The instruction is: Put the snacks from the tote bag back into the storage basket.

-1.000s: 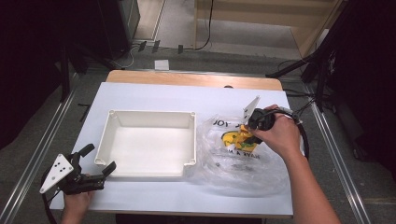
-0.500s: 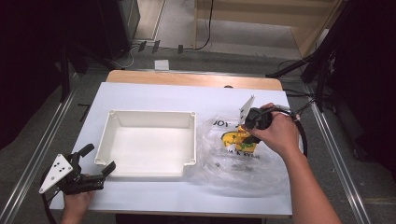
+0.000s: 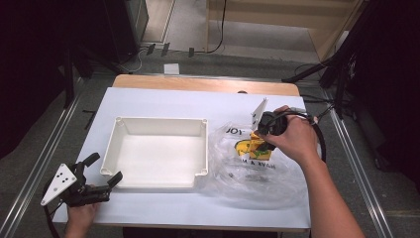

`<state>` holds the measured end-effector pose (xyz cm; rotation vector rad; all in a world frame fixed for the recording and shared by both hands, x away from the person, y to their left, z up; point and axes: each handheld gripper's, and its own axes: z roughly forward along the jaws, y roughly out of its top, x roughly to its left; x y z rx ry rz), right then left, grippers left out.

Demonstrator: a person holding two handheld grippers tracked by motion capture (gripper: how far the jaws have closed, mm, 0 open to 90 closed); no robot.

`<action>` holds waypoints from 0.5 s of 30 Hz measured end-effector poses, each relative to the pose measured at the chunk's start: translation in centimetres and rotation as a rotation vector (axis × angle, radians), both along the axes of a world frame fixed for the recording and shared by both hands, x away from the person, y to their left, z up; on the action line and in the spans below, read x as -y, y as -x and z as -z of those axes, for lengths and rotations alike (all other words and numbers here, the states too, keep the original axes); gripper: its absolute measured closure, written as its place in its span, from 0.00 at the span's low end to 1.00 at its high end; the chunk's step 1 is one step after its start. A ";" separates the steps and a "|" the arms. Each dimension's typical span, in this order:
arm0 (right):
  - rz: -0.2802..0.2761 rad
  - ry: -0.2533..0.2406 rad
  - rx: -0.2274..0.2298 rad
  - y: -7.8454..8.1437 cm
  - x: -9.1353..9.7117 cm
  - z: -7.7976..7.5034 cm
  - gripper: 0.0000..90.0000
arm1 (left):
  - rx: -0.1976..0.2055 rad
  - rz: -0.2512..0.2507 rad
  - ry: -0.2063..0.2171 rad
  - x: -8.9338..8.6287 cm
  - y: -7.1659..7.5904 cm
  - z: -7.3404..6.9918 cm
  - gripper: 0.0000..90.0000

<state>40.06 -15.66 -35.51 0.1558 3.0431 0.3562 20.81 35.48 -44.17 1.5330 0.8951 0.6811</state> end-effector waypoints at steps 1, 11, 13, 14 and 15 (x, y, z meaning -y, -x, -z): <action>-0.005 0.000 -0.003 0.0 -0.1 -0.2 0.58 | 0.000 0.000 0.000 0.0 0.0 0.0 0.00; -0.018 -0.009 -0.001 0.1 -1.2 -1.6 0.58 | 0.001 0.003 0.002 0.0 0.0 0.0 0.00; -0.026 -0.009 0.005 0.0 -1.4 -1.8 0.58 | 0.001 0.003 0.004 0.0 0.0 0.0 0.00; -0.020 0.002 0.003 0.1 -1.5 -2.0 0.58 | 0.002 0.004 0.006 0.0 0.0 0.0 0.00; -0.035 -0.009 0.007 0.0 -1.7 -2.1 0.58 | 0.002 0.004 0.007 -0.1 0.0 0.0 0.00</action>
